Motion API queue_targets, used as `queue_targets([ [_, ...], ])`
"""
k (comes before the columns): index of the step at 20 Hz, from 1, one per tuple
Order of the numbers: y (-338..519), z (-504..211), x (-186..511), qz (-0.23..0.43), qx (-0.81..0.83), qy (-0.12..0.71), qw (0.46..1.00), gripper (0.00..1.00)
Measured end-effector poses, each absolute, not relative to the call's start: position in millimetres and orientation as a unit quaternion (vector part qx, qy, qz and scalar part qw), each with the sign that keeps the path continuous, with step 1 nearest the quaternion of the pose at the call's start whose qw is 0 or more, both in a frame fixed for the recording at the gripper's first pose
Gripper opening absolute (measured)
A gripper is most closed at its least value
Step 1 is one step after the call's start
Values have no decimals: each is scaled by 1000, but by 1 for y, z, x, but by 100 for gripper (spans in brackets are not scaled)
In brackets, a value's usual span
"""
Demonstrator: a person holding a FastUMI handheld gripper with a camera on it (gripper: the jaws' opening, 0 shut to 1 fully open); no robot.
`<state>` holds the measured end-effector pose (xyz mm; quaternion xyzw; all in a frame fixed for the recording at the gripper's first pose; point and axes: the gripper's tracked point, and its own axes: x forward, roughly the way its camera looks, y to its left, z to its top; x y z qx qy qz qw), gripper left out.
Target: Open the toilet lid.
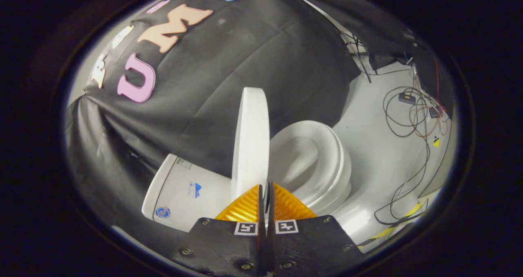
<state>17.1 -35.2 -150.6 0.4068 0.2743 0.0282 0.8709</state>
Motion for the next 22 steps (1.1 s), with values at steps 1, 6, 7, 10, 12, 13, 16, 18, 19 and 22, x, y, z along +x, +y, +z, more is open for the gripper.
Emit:
queue_targets([
  [1, -33, -147, 16, 33, 405, 272, 873, 1],
  [6, -26, -130, 15, 50, 360, 261, 894, 1],
  [7, -23, -127, 13, 54, 354, 258, 897, 1],
  [10, -17, -118, 15, 64, 348, 250, 901, 1],
  [12, -15, -114, 14, 69, 345, 245, 903, 1],
  [13, -14, -112, 13, 70, 344, 245, 904, 2],
  [16, -11, -106, 14, 76, 332, 240, 909, 1],
  [18, -9, -102, 13, 78, 315, 236, 916, 1],
  [19, -6, -100, 11, 79, 305, 235, 919, 1],
  [22, 0, -93, 11, 83, 278, 229, 929, 1],
])
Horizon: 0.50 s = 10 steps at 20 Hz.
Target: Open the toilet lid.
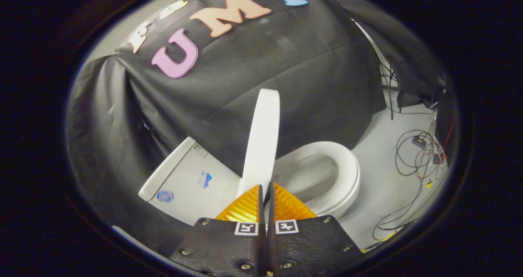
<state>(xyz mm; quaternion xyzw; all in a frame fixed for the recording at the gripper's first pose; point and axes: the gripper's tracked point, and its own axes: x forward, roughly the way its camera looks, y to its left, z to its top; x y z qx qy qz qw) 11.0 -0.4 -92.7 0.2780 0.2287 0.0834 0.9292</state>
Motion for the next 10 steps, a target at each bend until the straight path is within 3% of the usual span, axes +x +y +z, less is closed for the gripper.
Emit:
queue_targets([
  [10, 16, -73, 9, 102, 240, 207, 943, 2],
])
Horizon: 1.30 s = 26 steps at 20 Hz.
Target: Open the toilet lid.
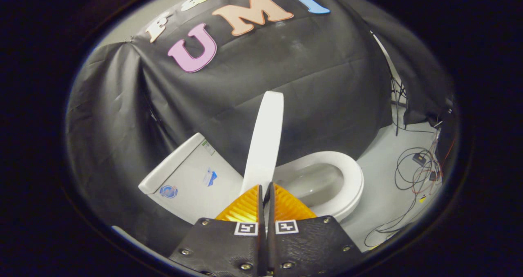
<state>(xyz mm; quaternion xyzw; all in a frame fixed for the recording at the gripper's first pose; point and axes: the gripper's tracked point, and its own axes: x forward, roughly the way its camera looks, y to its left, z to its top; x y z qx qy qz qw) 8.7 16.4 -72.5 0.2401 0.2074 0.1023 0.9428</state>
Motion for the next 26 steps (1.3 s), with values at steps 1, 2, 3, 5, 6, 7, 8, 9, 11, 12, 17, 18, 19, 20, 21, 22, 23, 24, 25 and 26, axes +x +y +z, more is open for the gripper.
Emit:
queue_targets([
  [1, 21, -71, 10, 103, 240, 208, 943, 1],
  [2, 24, -70, 10, 104, 243, 207, 942, 1],
  [3, 24, -70, 11, 104, 244, 206, 942, 1],
  [5, 28, -67, 11, 108, 243, 205, 942, 1],
  [6, 30, -63, 11, 110, 238, 203, 943, 1],
  [7, 33, -60, 10, 112, 229, 200, 946, 2],
  [8, 36, -57, 10, 113, 218, 196, 949, 1],
  [9, 41, -54, 9, 116, 210, 192, 952, 2],
  [11, 50, -48, 9, 123, 199, 184, 955, 2],
  [12, 53, -45, 9, 125, 198, 182, 955, 2],
  [17, 68, -34, 8, 136, 203, 171, 954, 4],
  [18, 69, -33, 8, 138, 202, 169, 955, 4],
  [19, 71, -32, 9, 138, 204, 167, 955, 4],
  [20, 71, -31, 9, 139, 204, 166, 955, 4],
  [21, 74, -31, 9, 140, 205, 166, 954, 4],
  [22, 76, -30, 9, 142, 200, 165, 955, 4],
  [23, 79, -27, 9, 144, 196, 162, 956, 4],
  [24, 83, -24, 9, 147, 187, 159, 958, 4],
  [25, 88, -21, 8, 150, 179, 155, 960, 4],
  [26, 94, -18, 8, 153, 172, 151, 961, 4],
])
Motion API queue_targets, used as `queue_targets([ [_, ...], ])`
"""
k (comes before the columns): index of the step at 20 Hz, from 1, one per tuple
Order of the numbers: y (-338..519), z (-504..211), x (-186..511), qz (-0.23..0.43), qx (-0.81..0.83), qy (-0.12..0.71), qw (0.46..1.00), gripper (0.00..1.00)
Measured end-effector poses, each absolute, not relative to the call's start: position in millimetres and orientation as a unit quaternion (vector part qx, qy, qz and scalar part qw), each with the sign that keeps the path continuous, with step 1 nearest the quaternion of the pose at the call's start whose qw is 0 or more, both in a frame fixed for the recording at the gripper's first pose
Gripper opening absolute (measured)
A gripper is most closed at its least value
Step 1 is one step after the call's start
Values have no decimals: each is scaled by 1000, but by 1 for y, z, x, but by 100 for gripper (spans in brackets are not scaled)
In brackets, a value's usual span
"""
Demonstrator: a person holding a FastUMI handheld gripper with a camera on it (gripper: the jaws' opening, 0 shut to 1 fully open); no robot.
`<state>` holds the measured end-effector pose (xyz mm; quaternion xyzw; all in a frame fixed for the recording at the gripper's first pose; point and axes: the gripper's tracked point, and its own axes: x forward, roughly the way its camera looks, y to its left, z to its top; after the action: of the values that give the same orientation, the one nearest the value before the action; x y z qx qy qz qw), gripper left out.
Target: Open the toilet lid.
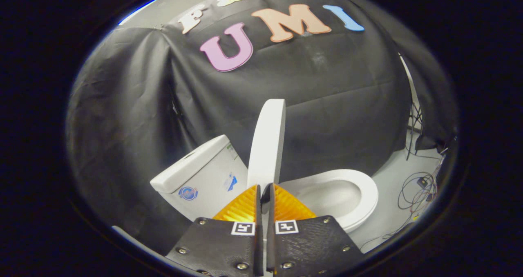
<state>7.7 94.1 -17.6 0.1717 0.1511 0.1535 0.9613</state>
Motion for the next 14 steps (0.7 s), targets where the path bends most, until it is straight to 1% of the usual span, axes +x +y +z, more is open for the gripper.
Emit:
queue_targets([
  [14, 180, 8, 1, 208, 134, 113, 962, 4],
])
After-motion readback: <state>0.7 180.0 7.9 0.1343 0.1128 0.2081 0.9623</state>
